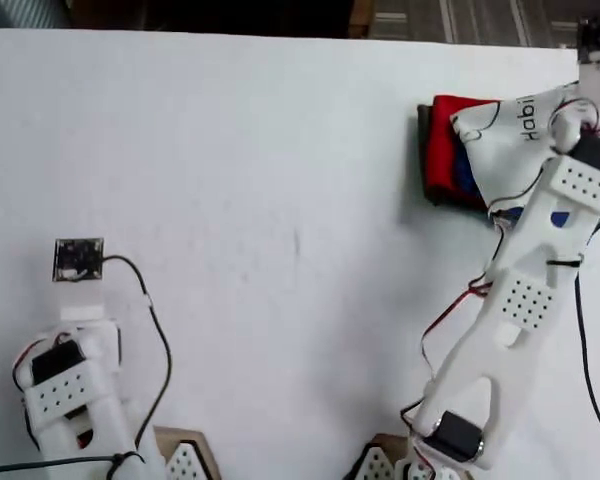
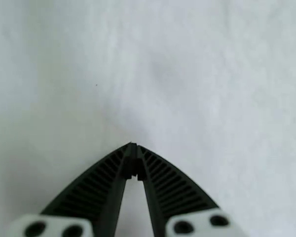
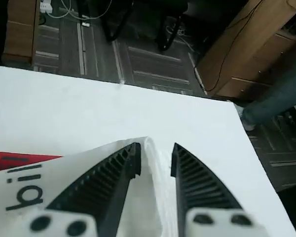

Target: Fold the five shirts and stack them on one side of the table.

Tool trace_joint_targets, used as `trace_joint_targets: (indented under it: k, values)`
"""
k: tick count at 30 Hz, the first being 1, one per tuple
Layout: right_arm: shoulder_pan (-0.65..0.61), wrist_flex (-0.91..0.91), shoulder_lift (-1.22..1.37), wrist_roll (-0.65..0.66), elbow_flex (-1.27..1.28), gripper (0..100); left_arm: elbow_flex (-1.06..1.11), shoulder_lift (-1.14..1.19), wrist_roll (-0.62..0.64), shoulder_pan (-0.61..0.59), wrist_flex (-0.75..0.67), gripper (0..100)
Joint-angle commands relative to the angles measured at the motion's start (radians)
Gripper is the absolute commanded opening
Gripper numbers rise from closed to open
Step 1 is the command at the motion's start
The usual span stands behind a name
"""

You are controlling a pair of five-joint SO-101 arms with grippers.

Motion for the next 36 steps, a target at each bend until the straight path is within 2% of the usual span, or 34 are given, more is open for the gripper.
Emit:
trace_joint_targets:
  k: [1,7,12,18,23,26,29,32,36]
  values:
    - [0.012,-0.120,0.062,0.000,-0.005,10.5,-0.004,-0.017,-0.006,-0.008,-0.017,3]
    - [0.012,-0.163,0.183,0.000,-0.015,10.4,-0.004,-0.017,-0.006,-0.008,-0.017,3]
    - [0.022,-0.196,0.186,0.000,-0.025,10.4,-0.004,-0.017,-0.006,-0.008,-0.017,3]
    - [0.024,-0.125,0.085,-0.006,-0.152,10.4,-0.002,-0.017,-0.006,-0.008,-0.017,3]
    - [0.022,-0.028,-0.096,-0.008,-0.147,10.4,-0.002,-0.017,-0.006,-0.008,-0.017,3]
    - [0.021,0.068,-0.214,-0.014,-0.150,10.5,-0.002,-0.017,-0.006,-0.008,-0.017,3]
    - [0.022,0.229,-0.351,-0.124,-0.150,10.6,-0.004,-0.017,-0.006,-0.008,-0.017,3]
    - [0.015,0.476,-0.479,-0.229,-0.147,10.5,-0.004,-0.017,-0.006,-0.008,-0.017,3]
    - [-0.039,0.848,-0.625,-0.242,-0.152,10.5,-0.005,-0.017,-0.006,-0.008,-0.014,3]
